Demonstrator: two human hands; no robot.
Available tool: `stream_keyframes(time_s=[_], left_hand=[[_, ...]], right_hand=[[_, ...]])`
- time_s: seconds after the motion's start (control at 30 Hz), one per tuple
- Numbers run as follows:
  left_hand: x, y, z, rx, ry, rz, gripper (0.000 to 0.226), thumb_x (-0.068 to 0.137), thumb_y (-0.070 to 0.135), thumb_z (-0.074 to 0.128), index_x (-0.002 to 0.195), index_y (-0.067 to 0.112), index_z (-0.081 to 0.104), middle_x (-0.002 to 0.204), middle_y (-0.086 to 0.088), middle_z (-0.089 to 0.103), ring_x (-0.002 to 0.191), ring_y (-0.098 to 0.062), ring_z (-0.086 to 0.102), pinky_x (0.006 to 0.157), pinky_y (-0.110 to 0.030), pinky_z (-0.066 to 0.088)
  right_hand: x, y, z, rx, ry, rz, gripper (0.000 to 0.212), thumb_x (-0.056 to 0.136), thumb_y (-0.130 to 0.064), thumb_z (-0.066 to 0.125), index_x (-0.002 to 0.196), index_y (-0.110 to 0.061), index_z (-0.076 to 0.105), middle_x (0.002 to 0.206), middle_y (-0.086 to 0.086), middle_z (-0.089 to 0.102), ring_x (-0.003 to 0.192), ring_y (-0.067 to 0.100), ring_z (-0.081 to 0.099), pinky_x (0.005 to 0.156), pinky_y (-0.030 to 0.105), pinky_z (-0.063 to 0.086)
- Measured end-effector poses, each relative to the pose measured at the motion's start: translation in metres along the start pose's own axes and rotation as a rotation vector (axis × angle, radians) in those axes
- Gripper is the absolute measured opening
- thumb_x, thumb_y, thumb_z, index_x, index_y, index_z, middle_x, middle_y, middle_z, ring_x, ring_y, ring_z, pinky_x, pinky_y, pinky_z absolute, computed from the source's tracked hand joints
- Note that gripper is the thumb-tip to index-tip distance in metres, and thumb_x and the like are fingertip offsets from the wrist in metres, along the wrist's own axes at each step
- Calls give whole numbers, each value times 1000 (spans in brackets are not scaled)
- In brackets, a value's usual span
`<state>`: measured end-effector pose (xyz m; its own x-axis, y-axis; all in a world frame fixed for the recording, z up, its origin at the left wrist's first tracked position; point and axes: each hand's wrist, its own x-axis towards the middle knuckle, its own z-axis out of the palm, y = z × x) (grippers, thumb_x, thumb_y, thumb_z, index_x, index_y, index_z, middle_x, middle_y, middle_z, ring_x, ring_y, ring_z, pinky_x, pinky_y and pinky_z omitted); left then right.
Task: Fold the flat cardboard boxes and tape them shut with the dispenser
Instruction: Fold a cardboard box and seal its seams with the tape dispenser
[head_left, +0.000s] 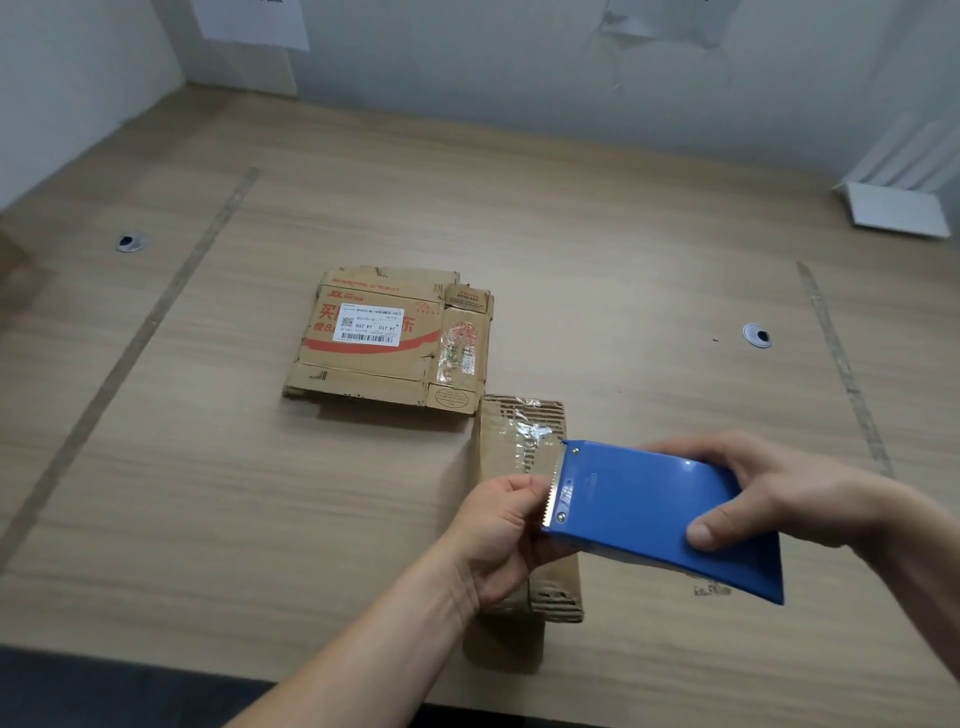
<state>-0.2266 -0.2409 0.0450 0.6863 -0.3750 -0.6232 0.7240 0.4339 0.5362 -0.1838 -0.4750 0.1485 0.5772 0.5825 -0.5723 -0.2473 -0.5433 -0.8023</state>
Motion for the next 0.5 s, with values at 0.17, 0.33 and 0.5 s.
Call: stream_keyframes(time_s=[0.17,0.33,0.5], left_hand=[[-2,1,3,183,189,86,19,97,14,60,83,3,64,79,-14,71,72,-23,70,59,-33,58],[-9,9,-34,203,526,248,22,99,4,51,79,3,61,59,-7,63,48,-14,59,45,-25,48],[-18,-17,-56,259,648,257,22,97,5,54,78,1,65,60,-10,65,51,-17,59,45,-27,46]], right_hand=[[9,3,4,-23,3,21,72,63,-38,86,132,-34,65,122,5,71,111,30,67,93,41,55],[-2,16,-10,-47,-26,95,68,61,-32,86,125,-44,66,117,1,73,107,25,70,95,41,55],[-2,29,-16,-99,-93,206,68,62,-32,88,123,-50,65,118,-2,72,105,21,70,92,40,58]])
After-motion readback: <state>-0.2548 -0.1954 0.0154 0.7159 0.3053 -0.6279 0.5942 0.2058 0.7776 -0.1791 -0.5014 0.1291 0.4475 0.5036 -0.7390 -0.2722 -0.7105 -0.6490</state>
